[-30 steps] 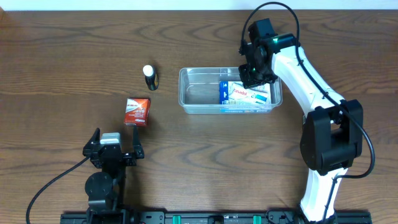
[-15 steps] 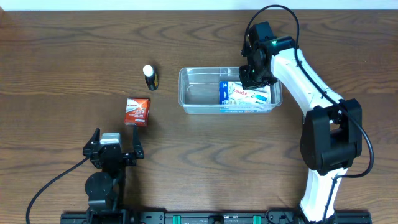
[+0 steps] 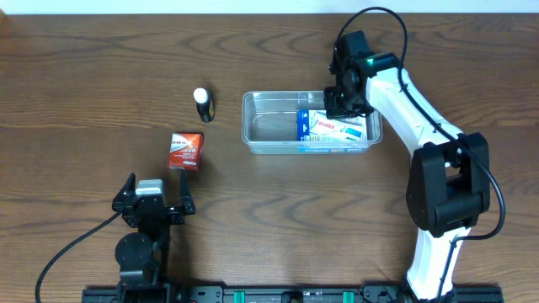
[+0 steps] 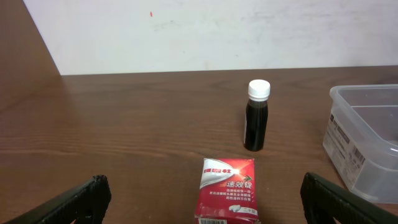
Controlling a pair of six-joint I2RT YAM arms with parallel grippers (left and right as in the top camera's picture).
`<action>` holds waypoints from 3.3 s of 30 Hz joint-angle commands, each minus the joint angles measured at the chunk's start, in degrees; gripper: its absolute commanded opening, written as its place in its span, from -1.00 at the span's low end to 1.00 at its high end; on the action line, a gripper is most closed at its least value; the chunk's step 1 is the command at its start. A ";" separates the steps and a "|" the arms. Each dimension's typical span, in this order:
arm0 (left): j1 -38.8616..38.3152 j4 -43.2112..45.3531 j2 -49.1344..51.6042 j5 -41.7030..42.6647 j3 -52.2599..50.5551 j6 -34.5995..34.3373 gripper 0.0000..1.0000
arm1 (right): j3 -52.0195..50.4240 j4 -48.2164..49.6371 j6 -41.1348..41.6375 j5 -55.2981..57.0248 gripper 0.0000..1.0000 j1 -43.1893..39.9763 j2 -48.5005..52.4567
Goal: Pack container
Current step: 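Lower the Panadol box into the container beside the blue box, then release the Panadol box and raise the right gripper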
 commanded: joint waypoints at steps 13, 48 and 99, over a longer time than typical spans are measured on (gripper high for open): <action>-0.13 -0.79 -0.37 0.33 -1.75 0.57 0.96 | -1.55 -0.22 0.57 0.68 -0.97 0.87 -1.88; -0.13 -0.79 -0.37 0.33 -1.75 0.57 0.96 | -1.49 -5.33 -7.30 -10.16 -0.97 -2.73 -1.88; -0.13 -0.79 -0.37 0.33 -1.75 0.57 0.96 | 5.40 -5.64 -19.04 -15.85 -0.98 -0.02 -1.88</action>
